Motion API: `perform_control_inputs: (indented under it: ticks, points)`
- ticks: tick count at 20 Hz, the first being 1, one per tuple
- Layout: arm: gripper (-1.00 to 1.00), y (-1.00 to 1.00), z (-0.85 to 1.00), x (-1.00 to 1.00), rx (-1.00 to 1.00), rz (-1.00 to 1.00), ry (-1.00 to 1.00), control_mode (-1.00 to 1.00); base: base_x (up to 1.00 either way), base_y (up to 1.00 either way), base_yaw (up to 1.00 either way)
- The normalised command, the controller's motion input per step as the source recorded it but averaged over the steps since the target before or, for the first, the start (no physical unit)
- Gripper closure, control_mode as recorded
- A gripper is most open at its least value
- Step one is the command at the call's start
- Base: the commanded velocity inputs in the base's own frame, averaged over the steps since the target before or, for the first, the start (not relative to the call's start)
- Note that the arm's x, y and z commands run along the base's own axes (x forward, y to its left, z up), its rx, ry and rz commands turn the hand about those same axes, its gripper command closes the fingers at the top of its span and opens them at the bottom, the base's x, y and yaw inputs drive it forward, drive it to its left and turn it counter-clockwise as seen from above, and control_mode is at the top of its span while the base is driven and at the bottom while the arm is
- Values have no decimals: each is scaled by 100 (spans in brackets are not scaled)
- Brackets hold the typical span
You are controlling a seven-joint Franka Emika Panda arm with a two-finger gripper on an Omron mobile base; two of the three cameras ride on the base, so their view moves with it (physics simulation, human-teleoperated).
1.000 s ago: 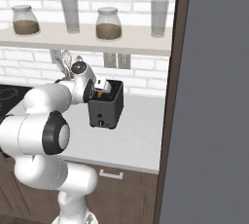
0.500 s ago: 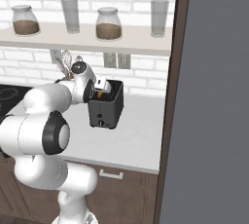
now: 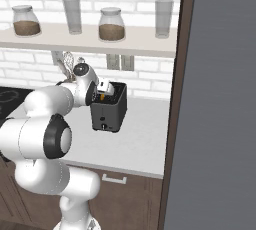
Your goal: Start the toaster. Once the lever pops up, take the bread to the plate on the dining counter.
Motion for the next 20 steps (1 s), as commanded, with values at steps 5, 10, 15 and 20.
perform_control_inputs:
  ticks: [5,10,15,20]
  points:
    - [-100,0,0,0,0,0,0,-100,0,0,0]
    - [-100,0,0,0,0,0,0,-100,0,0,0]
    - [-100,0,0,0,0,0,0,-100,0,0,0]
    - [-100,0,0,0,0,0,0,-100,0,0,0]
